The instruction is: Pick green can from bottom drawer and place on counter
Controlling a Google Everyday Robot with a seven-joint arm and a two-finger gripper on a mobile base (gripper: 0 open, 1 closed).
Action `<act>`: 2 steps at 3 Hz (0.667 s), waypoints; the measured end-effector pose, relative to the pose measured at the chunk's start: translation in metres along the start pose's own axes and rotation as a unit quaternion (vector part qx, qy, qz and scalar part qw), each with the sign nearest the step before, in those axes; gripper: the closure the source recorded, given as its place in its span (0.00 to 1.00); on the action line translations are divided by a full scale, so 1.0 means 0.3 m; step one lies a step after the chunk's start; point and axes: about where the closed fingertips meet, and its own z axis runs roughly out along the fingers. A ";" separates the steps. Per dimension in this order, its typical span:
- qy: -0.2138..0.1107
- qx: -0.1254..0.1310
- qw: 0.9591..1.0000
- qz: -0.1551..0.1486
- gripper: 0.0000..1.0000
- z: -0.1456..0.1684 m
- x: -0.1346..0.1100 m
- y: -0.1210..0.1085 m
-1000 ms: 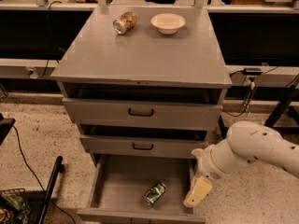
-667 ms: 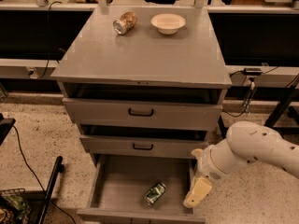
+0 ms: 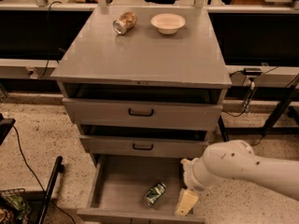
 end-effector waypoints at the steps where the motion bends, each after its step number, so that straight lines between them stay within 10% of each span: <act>1: -0.032 0.029 0.996 -0.083 0.00 0.171 -0.007 -0.015; 2: -0.051 0.056 0.993 -0.095 0.00 0.186 -0.038 -0.057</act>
Offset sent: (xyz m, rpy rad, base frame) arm 0.0092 0.0184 -0.0444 0.0290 -0.1204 0.1266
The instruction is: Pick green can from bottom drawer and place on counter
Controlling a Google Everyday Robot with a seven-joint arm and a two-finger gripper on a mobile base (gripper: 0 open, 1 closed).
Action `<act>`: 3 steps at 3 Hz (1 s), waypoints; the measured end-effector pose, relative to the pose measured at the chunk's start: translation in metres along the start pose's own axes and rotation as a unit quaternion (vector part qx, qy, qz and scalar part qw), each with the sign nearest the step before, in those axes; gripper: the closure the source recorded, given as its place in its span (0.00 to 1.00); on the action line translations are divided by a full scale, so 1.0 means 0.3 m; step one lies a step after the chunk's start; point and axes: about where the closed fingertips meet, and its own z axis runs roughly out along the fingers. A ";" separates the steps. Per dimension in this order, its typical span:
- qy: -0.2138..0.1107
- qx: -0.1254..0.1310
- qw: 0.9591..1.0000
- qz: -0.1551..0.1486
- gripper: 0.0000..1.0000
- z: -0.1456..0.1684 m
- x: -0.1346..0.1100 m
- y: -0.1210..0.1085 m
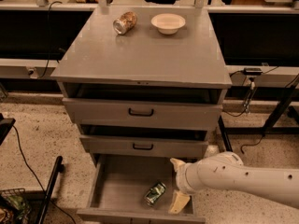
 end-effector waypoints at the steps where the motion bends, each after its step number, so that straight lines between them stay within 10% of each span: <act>1: 0.001 -0.003 1.000 0.002 0.00 -0.003 0.001 0.004; 3: 0.012 -0.017 0.997 -0.075 0.00 0.194 0.021 -0.127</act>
Offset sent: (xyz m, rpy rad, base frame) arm 0.0486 0.0161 -0.0501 -0.1770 0.0224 0.2019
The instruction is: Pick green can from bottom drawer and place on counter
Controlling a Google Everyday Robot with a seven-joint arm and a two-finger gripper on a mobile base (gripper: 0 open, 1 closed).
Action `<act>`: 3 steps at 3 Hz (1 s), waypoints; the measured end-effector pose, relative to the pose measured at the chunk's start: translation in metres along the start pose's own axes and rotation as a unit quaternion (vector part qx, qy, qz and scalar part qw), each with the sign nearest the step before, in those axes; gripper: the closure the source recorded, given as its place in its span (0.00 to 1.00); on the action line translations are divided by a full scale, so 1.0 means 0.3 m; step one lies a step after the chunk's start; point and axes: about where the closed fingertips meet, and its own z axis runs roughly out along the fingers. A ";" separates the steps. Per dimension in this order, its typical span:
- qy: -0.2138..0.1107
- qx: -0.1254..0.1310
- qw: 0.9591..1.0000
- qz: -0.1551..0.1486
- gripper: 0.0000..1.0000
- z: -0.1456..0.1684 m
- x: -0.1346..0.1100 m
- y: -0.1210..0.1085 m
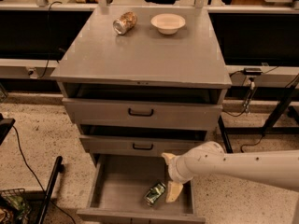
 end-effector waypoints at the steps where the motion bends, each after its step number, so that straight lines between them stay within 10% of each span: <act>1: -0.039 -0.001 0.999 -0.030 0.00 0.152 0.040 -0.057; 3: -0.051 -0.008 0.997 -0.052 0.00 0.255 0.074 -0.060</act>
Offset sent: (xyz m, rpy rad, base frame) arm 0.0249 0.0083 -0.0361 0.0538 -0.0201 0.0654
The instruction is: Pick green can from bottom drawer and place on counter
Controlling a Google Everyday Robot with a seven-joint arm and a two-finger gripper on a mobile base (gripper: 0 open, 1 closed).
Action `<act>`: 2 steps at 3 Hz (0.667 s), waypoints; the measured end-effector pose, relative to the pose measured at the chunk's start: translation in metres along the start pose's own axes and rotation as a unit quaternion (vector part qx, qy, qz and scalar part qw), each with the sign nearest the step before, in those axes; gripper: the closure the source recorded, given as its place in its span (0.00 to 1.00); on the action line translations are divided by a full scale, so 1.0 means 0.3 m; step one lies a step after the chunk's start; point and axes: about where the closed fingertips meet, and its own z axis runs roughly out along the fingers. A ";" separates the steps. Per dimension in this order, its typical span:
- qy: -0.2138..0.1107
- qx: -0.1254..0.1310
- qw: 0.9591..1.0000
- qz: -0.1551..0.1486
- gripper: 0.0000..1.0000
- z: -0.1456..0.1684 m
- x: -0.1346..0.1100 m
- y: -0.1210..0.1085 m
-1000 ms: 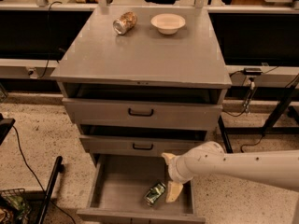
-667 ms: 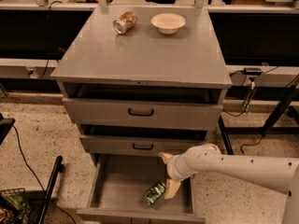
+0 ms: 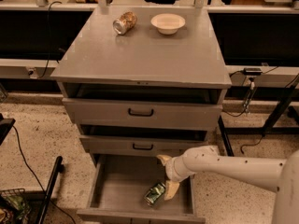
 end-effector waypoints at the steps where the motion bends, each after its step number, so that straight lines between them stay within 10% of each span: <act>1: 0.034 -0.060 0.997 -0.036 0.00 0.100 0.049 0.034; 2: 0.043 -0.134 0.984 -0.109 0.00 0.226 0.129 0.115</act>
Offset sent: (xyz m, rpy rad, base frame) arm -0.0198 -0.0021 -0.1303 -0.2464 0.1008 0.5837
